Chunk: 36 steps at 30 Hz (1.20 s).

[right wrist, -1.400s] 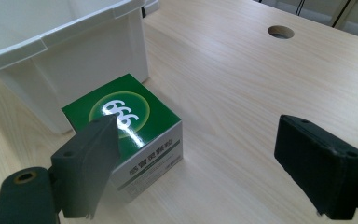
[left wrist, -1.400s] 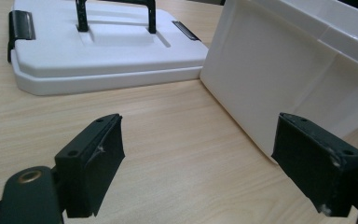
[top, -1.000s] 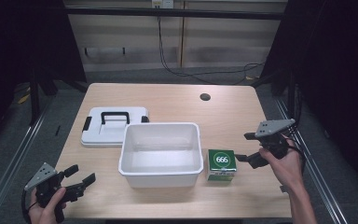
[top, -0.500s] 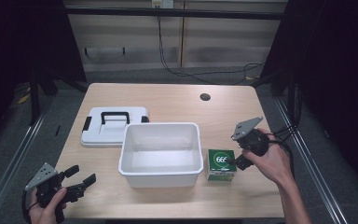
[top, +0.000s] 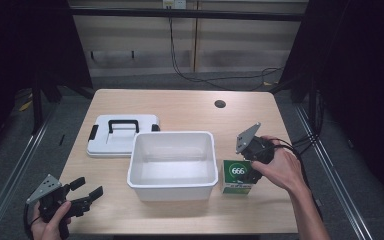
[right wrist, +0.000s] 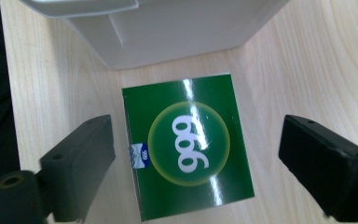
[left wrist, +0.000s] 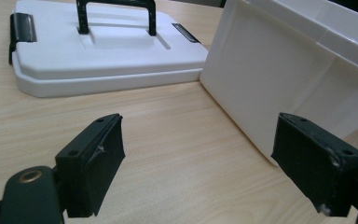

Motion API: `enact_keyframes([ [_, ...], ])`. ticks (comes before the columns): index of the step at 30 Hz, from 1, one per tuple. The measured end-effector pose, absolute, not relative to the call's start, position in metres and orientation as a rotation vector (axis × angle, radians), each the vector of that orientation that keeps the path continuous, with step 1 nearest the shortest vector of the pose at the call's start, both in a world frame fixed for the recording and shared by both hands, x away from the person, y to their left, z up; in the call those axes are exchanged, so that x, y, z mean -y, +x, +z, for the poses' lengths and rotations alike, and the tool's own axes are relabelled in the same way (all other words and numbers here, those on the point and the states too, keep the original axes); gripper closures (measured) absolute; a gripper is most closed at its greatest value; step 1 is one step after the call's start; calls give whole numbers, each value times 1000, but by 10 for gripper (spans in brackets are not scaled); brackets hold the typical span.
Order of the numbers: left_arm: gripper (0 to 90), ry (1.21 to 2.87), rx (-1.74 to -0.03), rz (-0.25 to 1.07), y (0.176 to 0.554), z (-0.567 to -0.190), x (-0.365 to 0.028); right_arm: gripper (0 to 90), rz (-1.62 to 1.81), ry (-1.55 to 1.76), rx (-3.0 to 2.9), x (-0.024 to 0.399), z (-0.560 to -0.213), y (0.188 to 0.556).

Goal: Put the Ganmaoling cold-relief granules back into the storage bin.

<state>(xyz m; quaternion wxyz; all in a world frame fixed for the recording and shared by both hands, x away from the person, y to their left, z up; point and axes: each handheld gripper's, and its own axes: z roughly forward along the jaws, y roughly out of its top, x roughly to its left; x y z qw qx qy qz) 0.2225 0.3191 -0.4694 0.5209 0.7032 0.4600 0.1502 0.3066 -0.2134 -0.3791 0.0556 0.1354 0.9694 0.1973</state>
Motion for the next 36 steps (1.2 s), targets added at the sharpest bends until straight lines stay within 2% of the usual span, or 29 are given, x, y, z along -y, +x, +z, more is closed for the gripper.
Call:
enact_keyframes([
  [8, 162, 1684, -1107, 357, 223, -470, -319, 91, 428, 355, -3013, 206, -391, 311],
  [36, 162, 1692, -1100, 353, 223, -470, -319, 113, 165, 287, -3098, 191, -419, 321],
])
